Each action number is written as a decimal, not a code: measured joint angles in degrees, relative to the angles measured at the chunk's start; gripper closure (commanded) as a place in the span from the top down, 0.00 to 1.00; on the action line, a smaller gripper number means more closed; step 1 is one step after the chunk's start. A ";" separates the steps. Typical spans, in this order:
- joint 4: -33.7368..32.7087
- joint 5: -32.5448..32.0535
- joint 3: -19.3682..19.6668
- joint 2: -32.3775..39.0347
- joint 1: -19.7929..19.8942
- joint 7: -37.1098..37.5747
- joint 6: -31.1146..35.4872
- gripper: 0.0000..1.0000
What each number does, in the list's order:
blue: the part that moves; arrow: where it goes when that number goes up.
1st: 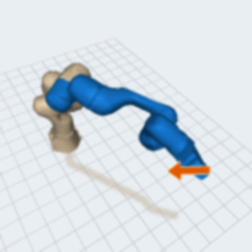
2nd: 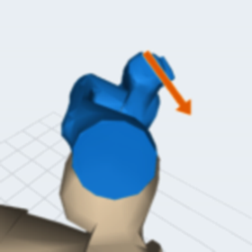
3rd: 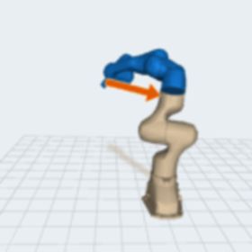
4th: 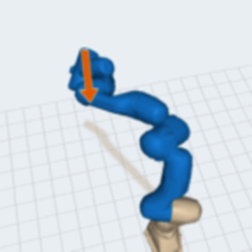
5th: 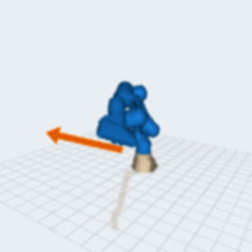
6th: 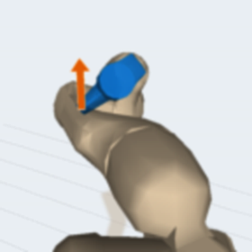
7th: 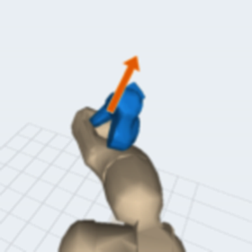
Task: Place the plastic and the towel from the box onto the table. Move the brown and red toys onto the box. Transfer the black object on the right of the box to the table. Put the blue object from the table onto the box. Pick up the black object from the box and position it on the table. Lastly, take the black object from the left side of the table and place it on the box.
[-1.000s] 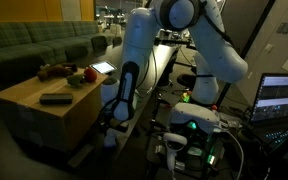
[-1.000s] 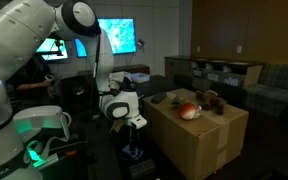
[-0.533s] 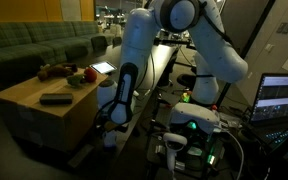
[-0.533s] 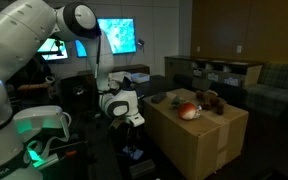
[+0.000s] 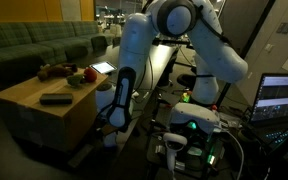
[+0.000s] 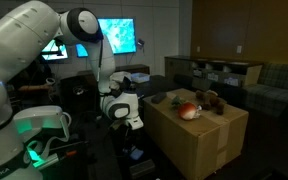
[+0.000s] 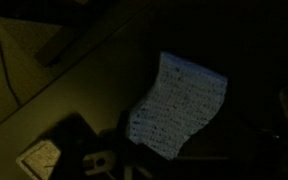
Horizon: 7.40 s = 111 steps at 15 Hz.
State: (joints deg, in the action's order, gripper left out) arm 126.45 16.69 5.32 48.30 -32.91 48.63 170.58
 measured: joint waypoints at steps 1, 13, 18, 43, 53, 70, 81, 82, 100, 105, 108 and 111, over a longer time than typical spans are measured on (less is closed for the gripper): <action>-0.32 0.00 0.01 0.35 0.00 0.65 -0.23 1.00; -2.59 0.00 0.18 3.56 1.46 5.22 -0.31 1.00; -2.70 0.00 0.22 4.28 1.49 5.87 -0.30 1.00; -1.68 -4.69 0.01 1.00 3.61 -0.87 -0.93 0.21; 7.74 -5.53 -0.25 -11.77 4.96 -10.19 -1.18 0.21; 16.03 -36.41 -0.63 -47.12 12.24 -10.17 -18.50 0.21; 1.65 -35.59 -6.38 -39.06 22.88 -31.26 -19.01 0.21; -0.40 -35.35 -6.47 -37.16 22.99 -32.72 -18.96 0.21; -25.60 -28.51 -8.77 -17.91 22.67 -45.53 -17.96 0.21; -30.39 -28.89 -7.91 -12.97 21.22 -45.51 -16.83 0.21; -32.93 -29.14 -6.67 -10.76 19.88 -45.45 -16.42 0.21; -34.87 -29.63 -5.06 -9.25 18.67 -45.29 -16.12 0.21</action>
State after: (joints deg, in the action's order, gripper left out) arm 91.58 -12.95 0.26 39.05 -14.24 3.34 154.46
